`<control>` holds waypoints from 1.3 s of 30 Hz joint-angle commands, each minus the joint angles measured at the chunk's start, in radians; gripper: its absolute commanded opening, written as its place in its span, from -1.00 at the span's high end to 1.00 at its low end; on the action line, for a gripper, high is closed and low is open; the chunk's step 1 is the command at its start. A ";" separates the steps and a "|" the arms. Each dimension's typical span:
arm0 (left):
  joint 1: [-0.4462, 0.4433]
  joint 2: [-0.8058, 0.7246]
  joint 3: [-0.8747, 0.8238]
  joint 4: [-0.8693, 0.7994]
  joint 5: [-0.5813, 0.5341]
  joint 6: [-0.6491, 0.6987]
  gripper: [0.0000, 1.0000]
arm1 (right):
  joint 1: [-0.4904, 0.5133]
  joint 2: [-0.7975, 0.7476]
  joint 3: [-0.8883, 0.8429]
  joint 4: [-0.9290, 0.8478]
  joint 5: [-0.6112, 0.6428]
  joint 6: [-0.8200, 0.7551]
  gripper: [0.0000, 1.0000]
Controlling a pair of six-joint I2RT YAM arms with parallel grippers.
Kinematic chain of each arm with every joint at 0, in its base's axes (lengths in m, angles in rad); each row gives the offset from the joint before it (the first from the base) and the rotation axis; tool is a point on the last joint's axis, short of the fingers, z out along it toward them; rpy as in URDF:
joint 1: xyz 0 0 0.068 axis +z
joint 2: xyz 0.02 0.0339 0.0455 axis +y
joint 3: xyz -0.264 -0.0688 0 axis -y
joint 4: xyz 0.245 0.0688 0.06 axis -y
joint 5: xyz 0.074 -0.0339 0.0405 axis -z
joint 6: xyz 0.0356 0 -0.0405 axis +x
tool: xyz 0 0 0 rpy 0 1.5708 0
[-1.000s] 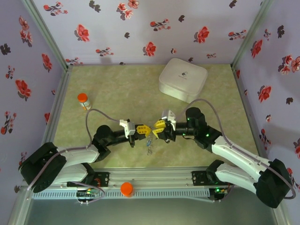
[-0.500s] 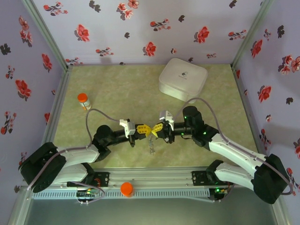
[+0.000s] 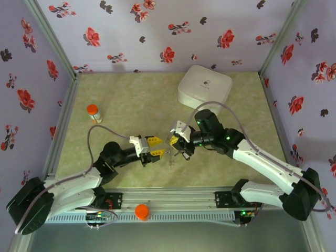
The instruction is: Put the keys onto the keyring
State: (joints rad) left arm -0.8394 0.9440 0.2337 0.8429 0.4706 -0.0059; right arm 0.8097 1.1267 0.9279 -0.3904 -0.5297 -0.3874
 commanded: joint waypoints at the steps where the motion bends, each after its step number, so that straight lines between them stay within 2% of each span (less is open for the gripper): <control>1: 0.010 -0.047 0.059 -0.279 -0.035 0.120 0.24 | 0.046 0.043 0.096 -0.230 0.164 -0.133 1.00; 5: 0.011 -0.038 0.109 -0.384 -0.043 0.171 0.29 | 0.081 0.089 0.172 -0.302 0.212 -0.168 1.00; 7: 0.011 -0.019 0.119 -0.387 -0.039 0.178 0.30 | 0.094 0.110 0.205 -0.328 0.229 -0.181 1.00; 11: 0.012 0.019 0.140 -0.393 -0.004 0.179 0.43 | 0.122 0.166 0.267 -0.373 0.261 -0.198 1.00; 22: 0.011 0.044 0.129 -0.318 0.027 0.150 0.51 | 0.161 0.229 0.327 -0.390 0.262 -0.226 1.00; 30: 0.013 0.067 0.128 -0.280 0.048 0.138 0.64 | 0.172 0.239 0.327 -0.393 0.270 -0.230 1.00; 35: 0.013 0.078 0.127 -0.252 0.059 0.130 0.83 | 0.172 0.232 0.312 -0.379 0.245 -0.230 1.00; 37: 0.013 0.082 0.127 -0.242 0.064 0.127 0.98 | 0.171 0.226 0.295 -0.364 0.235 -0.226 1.00; 39: 0.014 0.082 0.126 -0.236 0.067 0.124 1.00 | 0.163 0.197 0.256 -0.311 0.215 -0.207 1.00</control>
State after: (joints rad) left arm -0.8310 1.0203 0.3450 0.5377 0.5171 0.1261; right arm 0.9730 1.3544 1.2140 -0.7639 -0.2668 -0.6029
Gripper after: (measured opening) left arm 0.043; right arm 0.048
